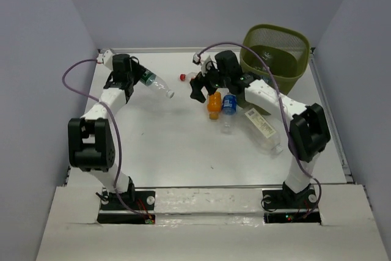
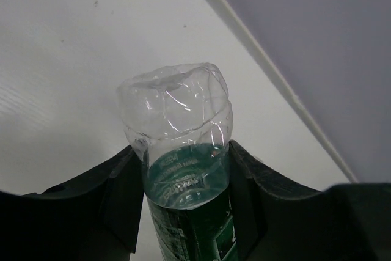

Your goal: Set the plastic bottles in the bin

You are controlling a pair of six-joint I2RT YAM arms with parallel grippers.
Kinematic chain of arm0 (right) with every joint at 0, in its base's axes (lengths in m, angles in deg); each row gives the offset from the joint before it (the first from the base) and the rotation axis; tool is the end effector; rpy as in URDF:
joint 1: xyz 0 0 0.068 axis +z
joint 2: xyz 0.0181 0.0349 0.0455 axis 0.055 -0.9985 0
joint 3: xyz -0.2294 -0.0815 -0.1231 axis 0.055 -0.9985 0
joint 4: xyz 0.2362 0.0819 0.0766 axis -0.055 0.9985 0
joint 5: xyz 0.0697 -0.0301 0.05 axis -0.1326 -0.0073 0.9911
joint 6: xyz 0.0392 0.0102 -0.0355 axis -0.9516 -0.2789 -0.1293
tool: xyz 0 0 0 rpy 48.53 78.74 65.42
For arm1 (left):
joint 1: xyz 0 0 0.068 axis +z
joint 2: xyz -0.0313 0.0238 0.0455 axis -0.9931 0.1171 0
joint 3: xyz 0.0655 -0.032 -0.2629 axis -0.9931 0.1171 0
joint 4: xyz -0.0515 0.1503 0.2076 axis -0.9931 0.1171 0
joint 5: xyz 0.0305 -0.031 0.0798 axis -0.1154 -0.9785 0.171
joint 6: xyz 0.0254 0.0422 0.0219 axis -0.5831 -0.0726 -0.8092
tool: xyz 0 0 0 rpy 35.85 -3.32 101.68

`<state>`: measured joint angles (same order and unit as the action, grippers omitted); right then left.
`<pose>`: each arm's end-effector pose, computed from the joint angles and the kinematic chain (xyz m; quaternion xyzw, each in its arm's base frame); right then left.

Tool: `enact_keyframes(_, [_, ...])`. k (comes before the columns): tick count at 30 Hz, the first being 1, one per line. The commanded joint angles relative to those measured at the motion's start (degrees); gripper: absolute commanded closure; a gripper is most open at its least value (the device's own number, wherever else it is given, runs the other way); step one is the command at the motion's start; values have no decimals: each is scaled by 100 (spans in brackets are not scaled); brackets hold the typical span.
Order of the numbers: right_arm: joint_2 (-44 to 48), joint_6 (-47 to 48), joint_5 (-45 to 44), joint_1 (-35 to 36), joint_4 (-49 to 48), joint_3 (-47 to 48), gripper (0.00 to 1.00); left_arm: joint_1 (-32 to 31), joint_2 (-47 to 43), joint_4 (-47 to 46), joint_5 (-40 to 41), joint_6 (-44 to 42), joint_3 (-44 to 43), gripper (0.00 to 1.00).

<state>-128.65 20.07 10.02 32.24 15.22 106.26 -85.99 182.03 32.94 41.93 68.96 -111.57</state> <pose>0.3291 0.2509 0.2988 -0.4188 0.7446 0.2774 0.4396 0.3971 -0.0145 0.2667 -0.3418 0.7609 -0.1808 0.5210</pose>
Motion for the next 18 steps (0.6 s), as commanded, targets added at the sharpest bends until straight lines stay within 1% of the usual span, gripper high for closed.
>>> enact_keyframes(1, [-1030, 1552, -181, -322, 1527, 2119, 0, -141, -1262, -733, -623, 300, 963, 51])
enact_keyframes(2, [-1580, 1712, -278, -323, 1808, 2541, 0, -176, -1638, -716, -713, 326, 1304, 51])
enact_keyframes(3, [-1864, 1835, -418, -445, 2316, 2972, 0, -194, -1824, -699, -957, 309, 1464, 50])
enact_keyframes(4, [-2154, 1993, -446, -446, 2556, 3820, 0, -185, -2000, -550, -1116, 274, 1587, 50])
enact_keyframes(5, [-2723, 2064, -446, -524, 3098, 4281, 0, -194, -2376, -445, -1153, 152, 1780, 50])
enact_keyframes(6, [-2990, 2126, -481, -525, 3312, 4720, 0, -194, -2597, -339, -1205, 47, 1869, 50])
enact_keyframes(7, [-3236, 2248, -516, -525, 3488, 5438, 0, -194, -2808, -242, -1197, -50, 1939, 50])
enact_keyframes(8, [-3430, 2311, -542, -525, 3620, 5698, 0, -194, -3228, -59, -1206, -156, 2053, 50])
enact_keyframes(10, [-3816, 2442, -560, -525, 3841, 6077, 0, -185, -3643, 353, -1049, -541, 2098, 50])
enact_keyframes(11, [-3871, 2469, -551, -525, 3815, 6078, 0, -185, -4054, 469, -987, -674, 2133, 50])
enact_keyframes(14, [-4011, 2478, -455, -525, 3579, 6008, 0, -194, -4750, 874, -776, -1105, 2178, 50])
enact_keyframes(15, [-4055, 2470, -463, -525, 3534, 6008, 0, -202, -4814, 1040, -775, -1193, 2117, 50])
enact_keyframes(16, [-4125, 2435, -490, -525, 3464, 5991, 0, -229, -4840, 1399, -671, -1333, 1968, 50])
enact_keyframes(18, [-4213, 2382, -473, -525, 3245, 5912, 0, -307, -4876, 1534, -660, -1387, 1958, 50])
